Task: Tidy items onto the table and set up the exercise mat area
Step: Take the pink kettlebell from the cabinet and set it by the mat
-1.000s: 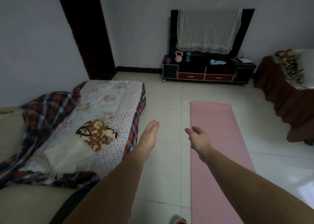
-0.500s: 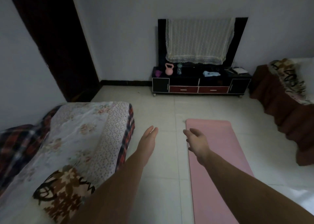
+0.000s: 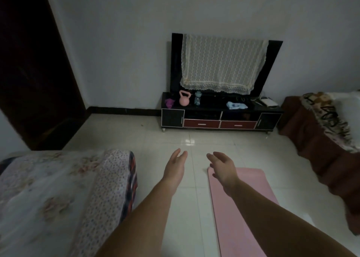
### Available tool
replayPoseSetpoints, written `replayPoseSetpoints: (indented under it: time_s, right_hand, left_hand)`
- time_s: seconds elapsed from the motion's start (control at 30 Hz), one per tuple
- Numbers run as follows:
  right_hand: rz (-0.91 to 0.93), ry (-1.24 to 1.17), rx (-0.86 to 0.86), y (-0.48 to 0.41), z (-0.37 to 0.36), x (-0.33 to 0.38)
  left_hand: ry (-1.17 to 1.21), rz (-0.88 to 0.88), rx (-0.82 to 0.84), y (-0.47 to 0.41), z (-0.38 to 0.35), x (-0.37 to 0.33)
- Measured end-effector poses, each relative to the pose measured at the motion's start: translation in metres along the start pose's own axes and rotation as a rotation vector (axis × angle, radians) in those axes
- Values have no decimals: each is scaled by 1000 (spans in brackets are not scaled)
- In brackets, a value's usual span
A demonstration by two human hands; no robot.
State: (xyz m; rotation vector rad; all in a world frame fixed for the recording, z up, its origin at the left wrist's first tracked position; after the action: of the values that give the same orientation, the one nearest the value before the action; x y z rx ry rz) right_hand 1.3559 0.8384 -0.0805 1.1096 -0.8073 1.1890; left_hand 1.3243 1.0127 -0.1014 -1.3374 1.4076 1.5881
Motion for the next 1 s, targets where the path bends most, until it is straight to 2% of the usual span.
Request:
replayPoseSetpoints:
  time_s: [0.2,0.5,0.73,1.0]
  right_hand:
    - [-18,-12,-33,-142,-20,28]
    - [-56,-76,17,-375,-36,88]
    - [-49,-55,43,-529,-63,140]
    - [-70,-2,-16,-723,-108,181]
  left_hand:
    - [-49,21,2,-141,-3,-33]
    - [-83,33,-87,-363,-23,-109]
    - [-83,9,-78,-517,-36,-162]
    - [-91,1,-35,-726,-27,-210]
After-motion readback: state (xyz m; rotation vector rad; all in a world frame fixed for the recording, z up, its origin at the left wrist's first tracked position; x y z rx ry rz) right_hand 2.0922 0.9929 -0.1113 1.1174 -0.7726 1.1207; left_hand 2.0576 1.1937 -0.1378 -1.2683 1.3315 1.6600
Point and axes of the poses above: each hand's wrist, its own y-axis away from the middle knuckle, its own z-axis out of the back of the hand, x = y × z, the point moved 8 cm from there along -y, towards the middle knuckle, and after that the axes turned 5 degrees about y, right-handed, at the moved point
